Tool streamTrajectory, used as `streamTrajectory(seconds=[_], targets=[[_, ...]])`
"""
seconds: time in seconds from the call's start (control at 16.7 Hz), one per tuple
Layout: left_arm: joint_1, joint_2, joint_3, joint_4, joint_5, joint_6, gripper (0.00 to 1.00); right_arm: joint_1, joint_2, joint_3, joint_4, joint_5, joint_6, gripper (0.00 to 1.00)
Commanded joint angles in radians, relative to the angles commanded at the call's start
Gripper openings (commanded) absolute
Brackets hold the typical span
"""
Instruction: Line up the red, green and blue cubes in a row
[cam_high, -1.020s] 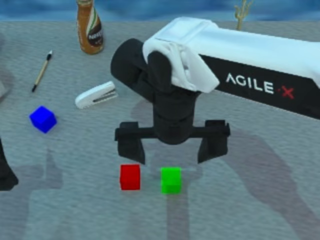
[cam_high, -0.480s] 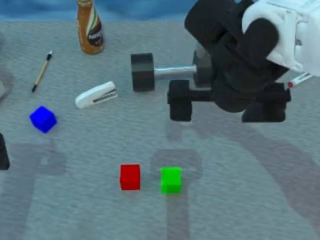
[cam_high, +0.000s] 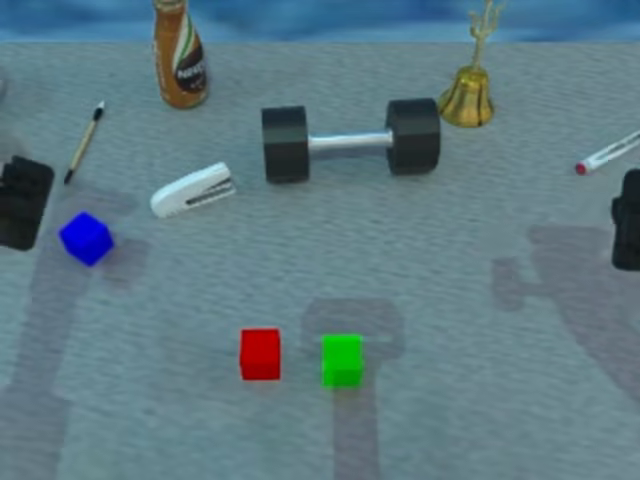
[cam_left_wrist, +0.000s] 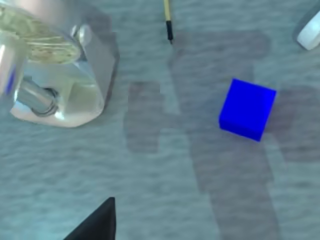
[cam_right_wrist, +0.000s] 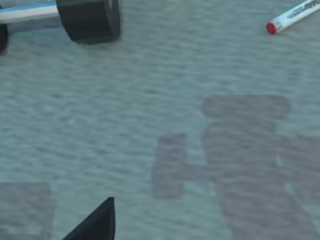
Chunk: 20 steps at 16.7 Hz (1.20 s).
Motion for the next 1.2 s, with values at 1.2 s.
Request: streamTrajectory(seconds=[1.2], targets=[[-0.033, 0.958, 0.792, -0.515, 0.004, 0.251, 1.00, -0.367, -0.926, -0.821, 0.635, -0.168, -0.338, 1.00]])
